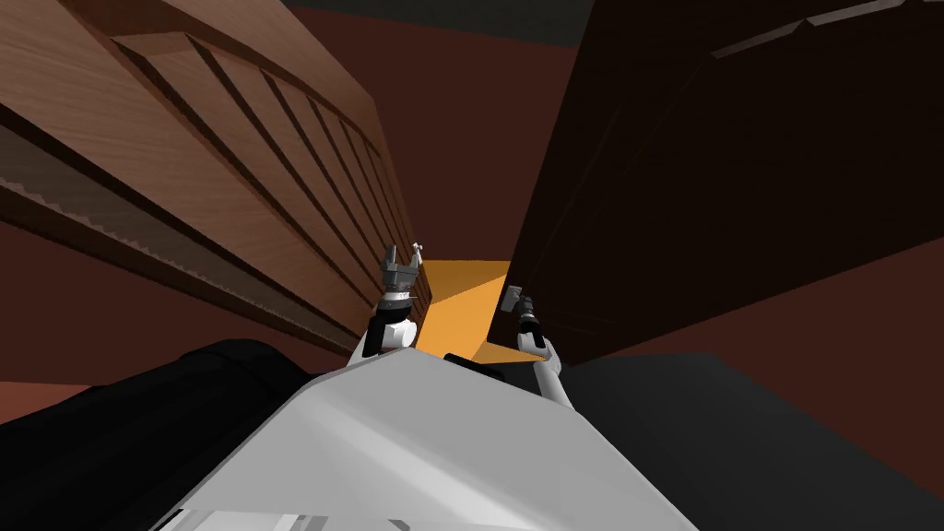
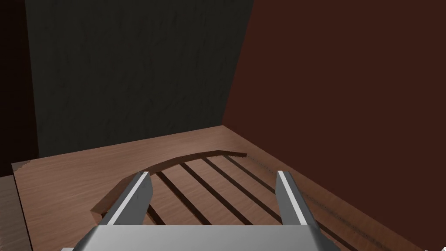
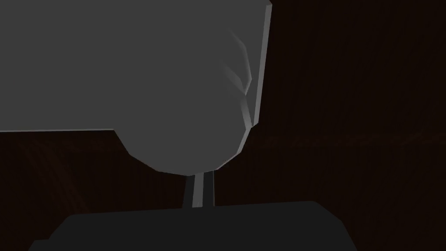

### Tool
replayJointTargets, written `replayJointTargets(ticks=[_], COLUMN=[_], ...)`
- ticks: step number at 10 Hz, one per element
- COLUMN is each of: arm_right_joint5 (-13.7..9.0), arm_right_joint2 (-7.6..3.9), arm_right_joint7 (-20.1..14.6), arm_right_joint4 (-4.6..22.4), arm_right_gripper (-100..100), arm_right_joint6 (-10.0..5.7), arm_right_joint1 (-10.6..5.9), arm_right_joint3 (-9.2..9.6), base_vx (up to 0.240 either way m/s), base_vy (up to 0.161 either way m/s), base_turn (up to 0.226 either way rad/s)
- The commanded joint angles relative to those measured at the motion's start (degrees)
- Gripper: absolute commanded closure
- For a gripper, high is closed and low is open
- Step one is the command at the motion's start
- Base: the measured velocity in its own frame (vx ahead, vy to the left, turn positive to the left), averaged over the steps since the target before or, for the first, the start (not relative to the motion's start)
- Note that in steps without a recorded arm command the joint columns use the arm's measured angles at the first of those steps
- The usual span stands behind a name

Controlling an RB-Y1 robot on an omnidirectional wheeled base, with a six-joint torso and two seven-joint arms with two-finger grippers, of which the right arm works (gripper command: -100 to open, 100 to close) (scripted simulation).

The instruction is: Push the door open

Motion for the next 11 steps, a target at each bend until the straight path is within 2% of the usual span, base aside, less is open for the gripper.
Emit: replayJointTargets(ticks=[1, 5, 8, 9, 11], arm_right_joint5=[-0.1, -0.1, -0.2, -0.2, -0.2], arm_right_joint2=[0.05, 0.4, 1.24, 1.05, 0.84], arm_right_joint7=[-0.1, -0.3, -0.6, -0.5, -0.4], arm_right_joint4=[-0.3, -0.8, -1.3, -1.2, -0.9], arm_right_gripper=[-100, -100, -100, -100, -100], arm_right_joint6=[0.12, 0.33, 0.58, 0.56, 0.23], arm_right_joint1=[0.18, 0.49, 0.84, 0.75, 0.67], arm_right_joint3=[0.22, 0.61, 1.06, 0.96, 0.72], base_vx=[-0.038, -0.201, -0.224, -0.1, 0.108], base_vy=[0.055, 0.018, 0.054, 0.027, 0.005], base_turn=[-0.046, -0.011, -0.023, -0.008, 0.018])
